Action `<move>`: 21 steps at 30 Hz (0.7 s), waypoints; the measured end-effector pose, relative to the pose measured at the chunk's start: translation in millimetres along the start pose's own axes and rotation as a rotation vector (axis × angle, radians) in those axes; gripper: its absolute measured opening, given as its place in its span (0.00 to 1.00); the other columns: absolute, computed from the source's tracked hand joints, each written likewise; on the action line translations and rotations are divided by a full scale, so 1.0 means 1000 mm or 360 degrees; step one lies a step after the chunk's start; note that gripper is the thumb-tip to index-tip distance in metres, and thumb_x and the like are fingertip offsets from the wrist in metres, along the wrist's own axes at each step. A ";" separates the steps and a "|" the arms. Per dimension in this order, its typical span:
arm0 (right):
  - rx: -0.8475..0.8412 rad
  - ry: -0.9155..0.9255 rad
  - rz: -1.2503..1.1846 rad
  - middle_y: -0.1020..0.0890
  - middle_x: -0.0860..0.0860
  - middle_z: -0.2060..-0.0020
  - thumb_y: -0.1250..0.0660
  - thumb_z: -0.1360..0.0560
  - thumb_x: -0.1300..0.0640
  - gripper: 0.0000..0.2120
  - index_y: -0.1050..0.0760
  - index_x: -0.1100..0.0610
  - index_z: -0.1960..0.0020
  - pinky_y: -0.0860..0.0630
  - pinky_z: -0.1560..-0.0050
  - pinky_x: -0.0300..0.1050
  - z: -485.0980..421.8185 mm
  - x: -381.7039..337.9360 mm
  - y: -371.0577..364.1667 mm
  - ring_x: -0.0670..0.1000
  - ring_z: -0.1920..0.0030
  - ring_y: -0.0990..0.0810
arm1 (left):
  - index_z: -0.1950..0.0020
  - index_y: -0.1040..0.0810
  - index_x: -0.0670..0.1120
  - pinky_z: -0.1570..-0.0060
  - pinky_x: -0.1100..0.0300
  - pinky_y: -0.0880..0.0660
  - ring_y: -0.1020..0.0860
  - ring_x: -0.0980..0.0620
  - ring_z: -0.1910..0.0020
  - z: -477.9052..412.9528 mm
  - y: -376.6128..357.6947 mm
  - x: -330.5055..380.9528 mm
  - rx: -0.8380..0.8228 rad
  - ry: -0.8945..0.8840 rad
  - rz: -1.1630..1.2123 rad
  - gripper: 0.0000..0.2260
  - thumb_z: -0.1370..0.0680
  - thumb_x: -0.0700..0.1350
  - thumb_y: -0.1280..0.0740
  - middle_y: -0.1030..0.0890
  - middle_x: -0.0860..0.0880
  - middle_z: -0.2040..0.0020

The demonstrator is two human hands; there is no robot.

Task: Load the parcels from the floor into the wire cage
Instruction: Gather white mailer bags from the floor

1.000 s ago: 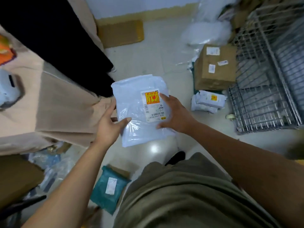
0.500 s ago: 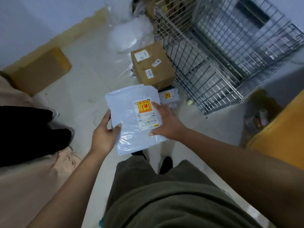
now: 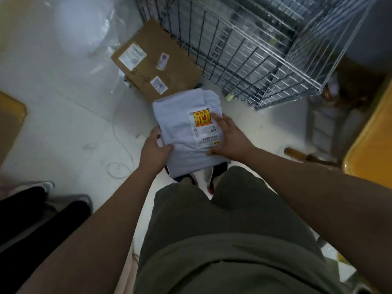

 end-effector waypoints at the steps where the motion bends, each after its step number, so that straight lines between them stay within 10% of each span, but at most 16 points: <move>1: 0.0011 -0.0032 0.0003 0.43 0.56 0.21 0.15 0.39 0.50 0.61 0.49 0.43 0.17 0.28 0.29 0.54 -0.011 0.011 -0.003 0.59 0.25 0.33 | 0.22 0.34 0.58 0.35 0.48 0.25 0.24 0.51 0.35 -0.016 -0.008 -0.005 -0.0038 0.0047 0.0009 0.36 0.30 0.52 0.30 0.23 0.54 0.36; 21: -0.0597 0.0049 0.0381 0.44 0.59 0.20 0.24 0.28 0.48 0.51 0.53 0.48 0.16 0.40 0.24 0.56 -0.218 0.051 -0.240 0.64 0.23 0.41 | 0.18 0.42 0.49 0.32 0.52 0.29 0.25 0.43 0.30 -0.149 -0.013 -0.256 0.0423 0.0804 0.0445 0.35 0.22 0.48 0.30 0.25 0.45 0.27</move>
Point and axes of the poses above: each hand's wrist, its own z-axis away from the middle knuckle, its own y-axis out of the back of the hand, x = y × z, the point moved 10 cm from there along -z, towards the middle knuckle
